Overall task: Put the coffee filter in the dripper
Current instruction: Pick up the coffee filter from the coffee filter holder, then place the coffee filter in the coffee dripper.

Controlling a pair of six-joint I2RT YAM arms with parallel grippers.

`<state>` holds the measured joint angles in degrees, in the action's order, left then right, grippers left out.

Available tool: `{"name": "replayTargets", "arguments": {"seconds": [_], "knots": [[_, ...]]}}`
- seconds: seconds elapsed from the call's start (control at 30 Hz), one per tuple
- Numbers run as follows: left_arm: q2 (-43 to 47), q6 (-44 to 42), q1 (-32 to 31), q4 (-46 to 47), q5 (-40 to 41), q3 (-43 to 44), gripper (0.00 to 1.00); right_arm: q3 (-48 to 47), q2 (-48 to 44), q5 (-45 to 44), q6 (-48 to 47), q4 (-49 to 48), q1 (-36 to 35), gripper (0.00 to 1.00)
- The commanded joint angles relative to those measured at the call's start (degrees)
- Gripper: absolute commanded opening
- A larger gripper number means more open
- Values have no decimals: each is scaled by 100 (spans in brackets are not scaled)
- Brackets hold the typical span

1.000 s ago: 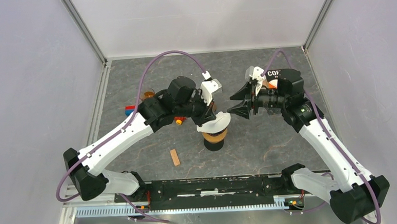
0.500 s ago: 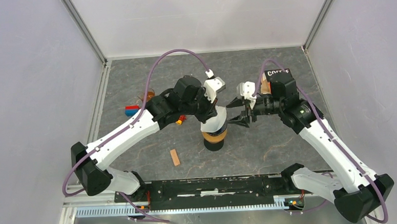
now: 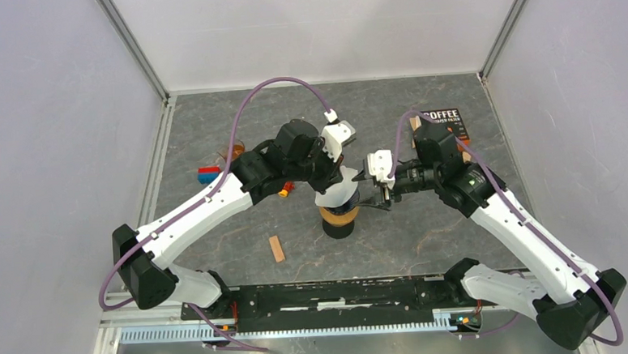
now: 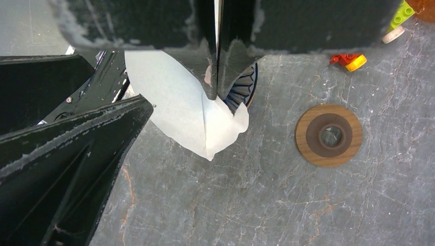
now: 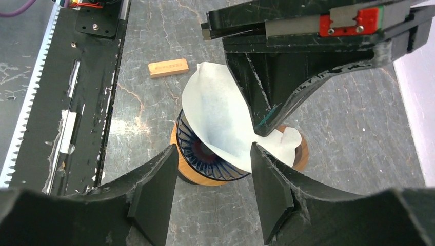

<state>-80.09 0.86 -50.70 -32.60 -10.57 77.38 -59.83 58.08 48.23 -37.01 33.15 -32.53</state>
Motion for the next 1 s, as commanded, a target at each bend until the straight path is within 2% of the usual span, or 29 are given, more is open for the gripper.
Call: {"name": "replayTargets", "arguments": {"seconds": [0.0, 0.33, 0.53, 0.67, 0.97], "knots": [[-6, 186, 46, 228, -91, 23, 2, -67, -9, -254, -301, -51, -200, 60], [-6, 221, 117, 228, -273, 23, 2, 32, 176, -906, -617, 7, -695, 53], [26, 152, 115, 219, -272, -35, 2, 128, 197, -1205, -769, 85, -820, 38], [63, -34, 125, 228, -3, -121, 2, 247, 171, -1245, -790, 104, -842, 33], [137, -356, 113, 350, 290, -326, 2, 364, 283, -1175, -755, 104, -876, 30]]}}
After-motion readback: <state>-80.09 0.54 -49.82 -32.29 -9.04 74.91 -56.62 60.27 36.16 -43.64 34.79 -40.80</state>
